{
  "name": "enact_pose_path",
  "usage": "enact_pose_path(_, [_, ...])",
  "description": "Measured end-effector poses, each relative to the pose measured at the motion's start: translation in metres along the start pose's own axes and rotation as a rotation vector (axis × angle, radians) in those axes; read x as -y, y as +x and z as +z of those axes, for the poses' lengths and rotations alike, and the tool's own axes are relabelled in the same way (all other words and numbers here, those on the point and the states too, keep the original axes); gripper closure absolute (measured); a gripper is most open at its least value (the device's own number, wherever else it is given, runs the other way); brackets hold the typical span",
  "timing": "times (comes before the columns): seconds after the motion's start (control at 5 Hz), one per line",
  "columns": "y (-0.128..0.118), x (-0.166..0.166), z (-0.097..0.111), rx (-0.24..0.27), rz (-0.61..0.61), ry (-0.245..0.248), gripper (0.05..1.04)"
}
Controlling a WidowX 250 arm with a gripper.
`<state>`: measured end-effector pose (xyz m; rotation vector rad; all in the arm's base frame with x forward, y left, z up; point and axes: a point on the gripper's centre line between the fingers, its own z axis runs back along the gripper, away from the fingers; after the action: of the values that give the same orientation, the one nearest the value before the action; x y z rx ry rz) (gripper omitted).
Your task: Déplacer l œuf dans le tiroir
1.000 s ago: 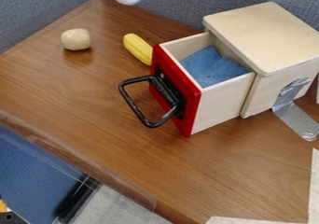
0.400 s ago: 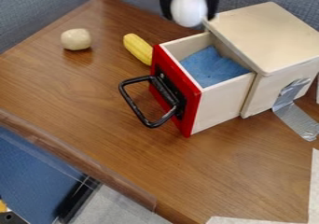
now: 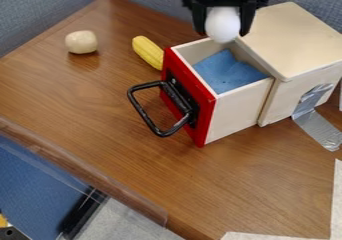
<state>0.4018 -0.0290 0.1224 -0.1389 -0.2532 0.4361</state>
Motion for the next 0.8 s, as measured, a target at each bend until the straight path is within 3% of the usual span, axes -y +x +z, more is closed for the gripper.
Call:
enact_pose_path(0.4, [0.001,-0.006,-0.015,0.01,0.002,0.026,0.077])
enact_pose_path(0.6, [-0.007,-0.009,-0.012,-0.016,-0.004,0.006,0.082])
enact_pose_path(0.8, [-0.002,-0.02,0.033,0.034,0.012,-0.07,0.083])
